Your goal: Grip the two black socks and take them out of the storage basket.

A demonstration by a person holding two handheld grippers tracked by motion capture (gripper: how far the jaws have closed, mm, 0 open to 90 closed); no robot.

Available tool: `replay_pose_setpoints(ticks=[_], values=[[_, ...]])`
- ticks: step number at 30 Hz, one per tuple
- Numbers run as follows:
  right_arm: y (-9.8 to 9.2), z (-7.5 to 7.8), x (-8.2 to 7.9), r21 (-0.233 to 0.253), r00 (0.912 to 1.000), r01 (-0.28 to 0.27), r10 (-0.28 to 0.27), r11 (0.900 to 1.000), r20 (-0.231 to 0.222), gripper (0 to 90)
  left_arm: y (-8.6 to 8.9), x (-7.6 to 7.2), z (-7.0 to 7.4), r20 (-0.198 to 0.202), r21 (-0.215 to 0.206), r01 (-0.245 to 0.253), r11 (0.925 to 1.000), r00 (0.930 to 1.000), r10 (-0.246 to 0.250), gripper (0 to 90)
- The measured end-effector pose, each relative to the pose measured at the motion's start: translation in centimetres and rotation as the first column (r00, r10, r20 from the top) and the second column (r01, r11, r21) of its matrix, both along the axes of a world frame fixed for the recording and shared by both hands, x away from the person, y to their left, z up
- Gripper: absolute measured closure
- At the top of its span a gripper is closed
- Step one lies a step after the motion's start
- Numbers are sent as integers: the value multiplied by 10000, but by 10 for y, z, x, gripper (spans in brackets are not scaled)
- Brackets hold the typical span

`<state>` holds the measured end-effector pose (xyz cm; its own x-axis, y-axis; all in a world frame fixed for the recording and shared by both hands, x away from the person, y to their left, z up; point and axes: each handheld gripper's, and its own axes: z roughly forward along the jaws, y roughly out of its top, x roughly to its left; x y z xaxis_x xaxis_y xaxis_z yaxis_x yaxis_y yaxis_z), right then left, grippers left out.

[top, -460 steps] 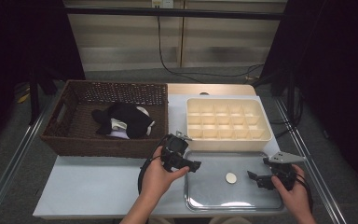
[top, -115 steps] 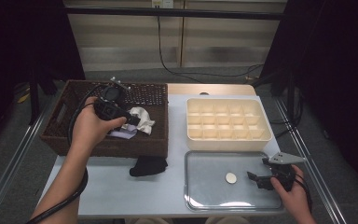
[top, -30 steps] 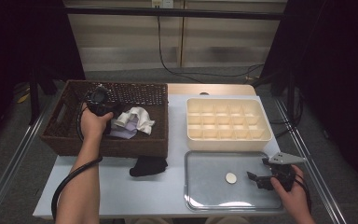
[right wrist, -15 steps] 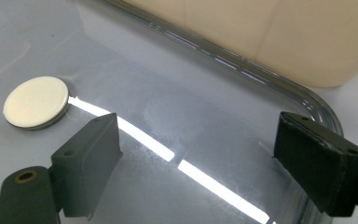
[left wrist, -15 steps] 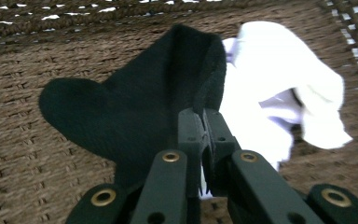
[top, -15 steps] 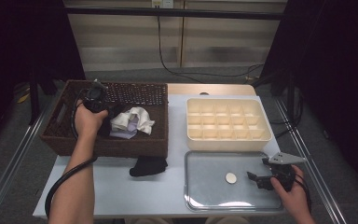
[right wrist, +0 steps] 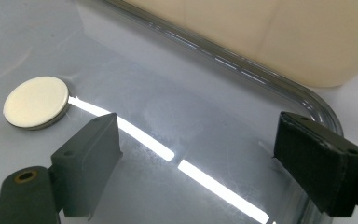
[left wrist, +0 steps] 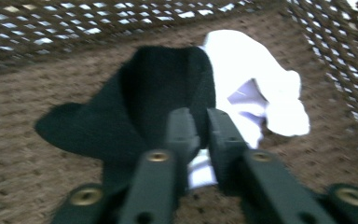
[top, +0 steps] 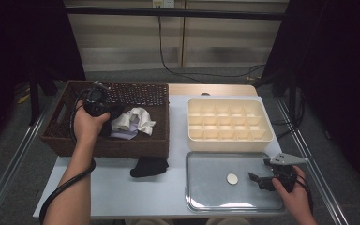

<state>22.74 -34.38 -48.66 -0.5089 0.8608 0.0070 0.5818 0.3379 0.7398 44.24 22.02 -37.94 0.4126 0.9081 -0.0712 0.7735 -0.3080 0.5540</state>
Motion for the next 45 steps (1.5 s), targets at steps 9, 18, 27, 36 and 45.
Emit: replay_pose_setpoints(ticks=[9, 18, 27, 36, 45], values=[[0, 0, 0, 7, 10000, -15, 15, 10000, 6, 141, 12, 8, -5, 368, 183, -818, 9965, 9960, 811, 454], [0, 0, 0, 1, 10000, 9, -9, 10000, -13, 140, 17, 23, -29, -63, 232, -1553, 9876, 9878, 1555, 403], [0, 0, 0, 7, 10000, -6, 6, 10000, 7, 141, 19, 30, -51, -851, -396, -1699, 9847, 9824, 1661, 638], [0, 0, 0, 8, 10000, -19, 19, 10000, 7, 141, 15, 25, -17, -895, -604, -1254, 9903, 9888, 1198, 868], [0, 0, 0, 4, 10000, -10, 10, 10000, 3, 140, 11, 13, 12, -869, -1052, -732, 9918, 9941, 642, 878]])
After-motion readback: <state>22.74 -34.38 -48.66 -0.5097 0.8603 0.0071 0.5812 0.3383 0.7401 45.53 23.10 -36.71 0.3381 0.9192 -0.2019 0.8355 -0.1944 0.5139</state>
